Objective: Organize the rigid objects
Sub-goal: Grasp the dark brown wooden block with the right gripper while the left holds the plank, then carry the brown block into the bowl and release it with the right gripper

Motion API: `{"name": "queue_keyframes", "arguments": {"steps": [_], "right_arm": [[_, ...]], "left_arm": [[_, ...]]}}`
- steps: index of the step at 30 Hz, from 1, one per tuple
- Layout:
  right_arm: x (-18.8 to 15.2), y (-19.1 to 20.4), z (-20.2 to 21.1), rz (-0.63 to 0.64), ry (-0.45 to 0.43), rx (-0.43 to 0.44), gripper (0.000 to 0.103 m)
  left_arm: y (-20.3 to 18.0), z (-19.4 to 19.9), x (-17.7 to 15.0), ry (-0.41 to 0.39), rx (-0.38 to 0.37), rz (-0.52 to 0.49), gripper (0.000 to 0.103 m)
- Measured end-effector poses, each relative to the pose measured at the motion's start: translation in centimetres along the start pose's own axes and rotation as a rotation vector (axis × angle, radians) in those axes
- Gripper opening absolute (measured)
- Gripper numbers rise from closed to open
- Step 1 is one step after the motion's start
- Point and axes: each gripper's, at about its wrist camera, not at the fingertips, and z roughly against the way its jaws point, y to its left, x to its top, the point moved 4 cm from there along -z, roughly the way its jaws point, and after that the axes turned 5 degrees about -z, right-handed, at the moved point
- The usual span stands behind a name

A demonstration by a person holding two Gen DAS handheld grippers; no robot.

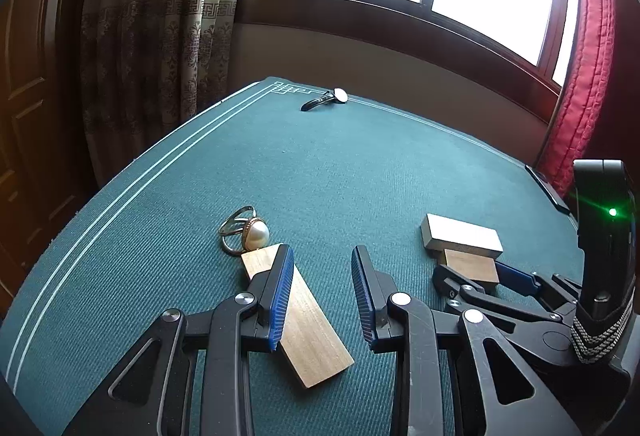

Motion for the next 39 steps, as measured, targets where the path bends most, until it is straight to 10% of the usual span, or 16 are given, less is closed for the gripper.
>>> {"name": "queue_keyframes", "arguments": {"steps": [39], "right_arm": [[-6.4,-3.8,5.2,-0.056,-0.013,0.019,0.066]], "left_arm": [[3.1,-1.3,-1.2,0.148,0.009,0.084,0.050]]}}
